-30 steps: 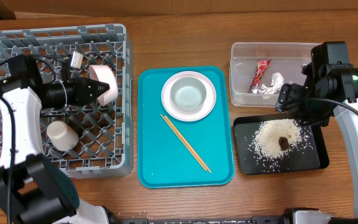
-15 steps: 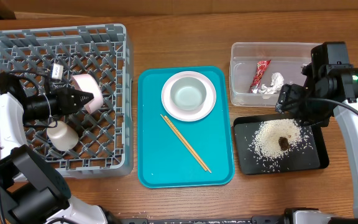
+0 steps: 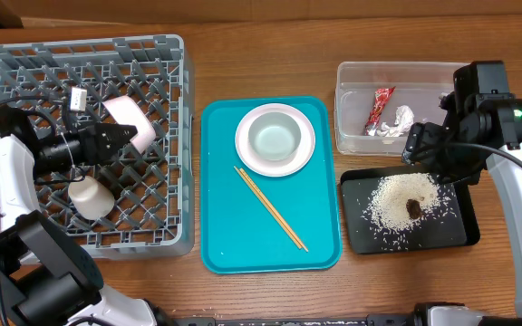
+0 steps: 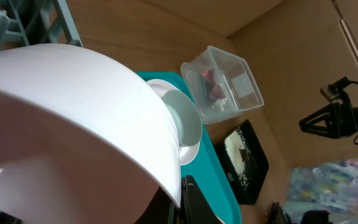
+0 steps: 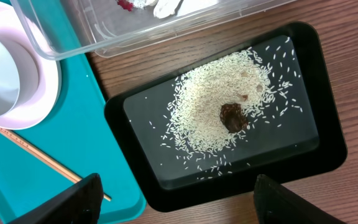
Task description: Sort waste into correct bins and load items into the dishwasher
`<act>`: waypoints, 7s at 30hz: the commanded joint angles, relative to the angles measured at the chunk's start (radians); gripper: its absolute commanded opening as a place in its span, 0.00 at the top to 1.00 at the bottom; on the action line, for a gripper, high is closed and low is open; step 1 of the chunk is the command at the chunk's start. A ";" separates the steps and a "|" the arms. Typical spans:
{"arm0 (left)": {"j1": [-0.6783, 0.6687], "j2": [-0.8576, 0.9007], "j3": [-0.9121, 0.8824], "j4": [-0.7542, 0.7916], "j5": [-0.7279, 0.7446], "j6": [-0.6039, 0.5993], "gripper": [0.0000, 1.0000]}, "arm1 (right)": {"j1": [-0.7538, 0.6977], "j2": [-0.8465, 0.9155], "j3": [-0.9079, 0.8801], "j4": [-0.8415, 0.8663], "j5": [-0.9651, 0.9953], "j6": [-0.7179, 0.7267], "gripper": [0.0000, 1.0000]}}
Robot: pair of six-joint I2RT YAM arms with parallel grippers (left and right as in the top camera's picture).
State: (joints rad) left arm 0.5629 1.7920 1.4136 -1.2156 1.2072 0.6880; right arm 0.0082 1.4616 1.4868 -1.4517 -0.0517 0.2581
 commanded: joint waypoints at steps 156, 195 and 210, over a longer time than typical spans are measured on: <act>-1.116 0.050 -0.223 0.023 -0.979 -0.844 0.05 | 0.552 0.025 -0.381 0.325 -0.264 0.397 0.58; -1.054 0.003 -0.287 0.107 -1.099 -1.026 0.69 | 0.667 0.123 -0.602 0.583 -0.343 0.558 0.89; -1.107 0.003 -0.294 0.147 -1.102 -1.037 0.64 | 0.667 0.197 -0.602 0.707 -0.470 0.520 0.93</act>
State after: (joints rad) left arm -0.5373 1.8198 1.1301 -1.0733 0.0959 -0.3344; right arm 0.6693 1.6600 0.8799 -0.7841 -0.4294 0.8032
